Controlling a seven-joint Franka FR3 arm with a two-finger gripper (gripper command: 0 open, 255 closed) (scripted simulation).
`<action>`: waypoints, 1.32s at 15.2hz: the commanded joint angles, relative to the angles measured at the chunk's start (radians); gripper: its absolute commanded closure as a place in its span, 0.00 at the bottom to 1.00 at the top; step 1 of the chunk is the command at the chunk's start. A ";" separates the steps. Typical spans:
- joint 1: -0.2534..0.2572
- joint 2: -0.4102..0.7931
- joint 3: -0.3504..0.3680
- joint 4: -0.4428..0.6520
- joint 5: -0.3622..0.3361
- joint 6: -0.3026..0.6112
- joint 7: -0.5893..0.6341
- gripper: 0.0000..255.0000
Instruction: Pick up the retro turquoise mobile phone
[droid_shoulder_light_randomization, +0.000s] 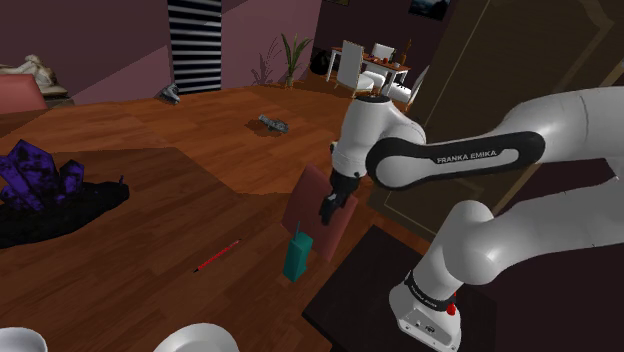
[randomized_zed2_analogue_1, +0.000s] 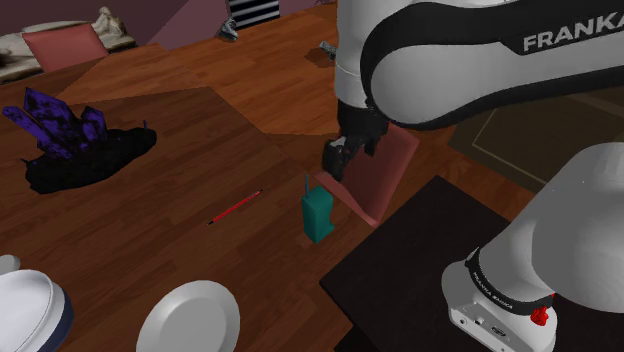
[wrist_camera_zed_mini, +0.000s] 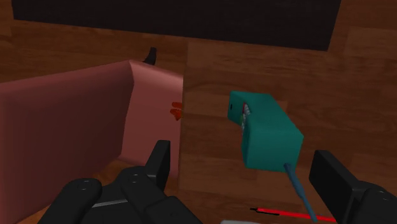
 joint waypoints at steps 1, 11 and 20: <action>0.002 0.071 0.042 -0.018 0.006 0.101 0.039 0.00; -0.044 0.367 0.194 -0.025 -0.064 0.421 0.216 0.00; -0.069 0.440 0.215 -0.041 -0.106 0.506 0.251 1.00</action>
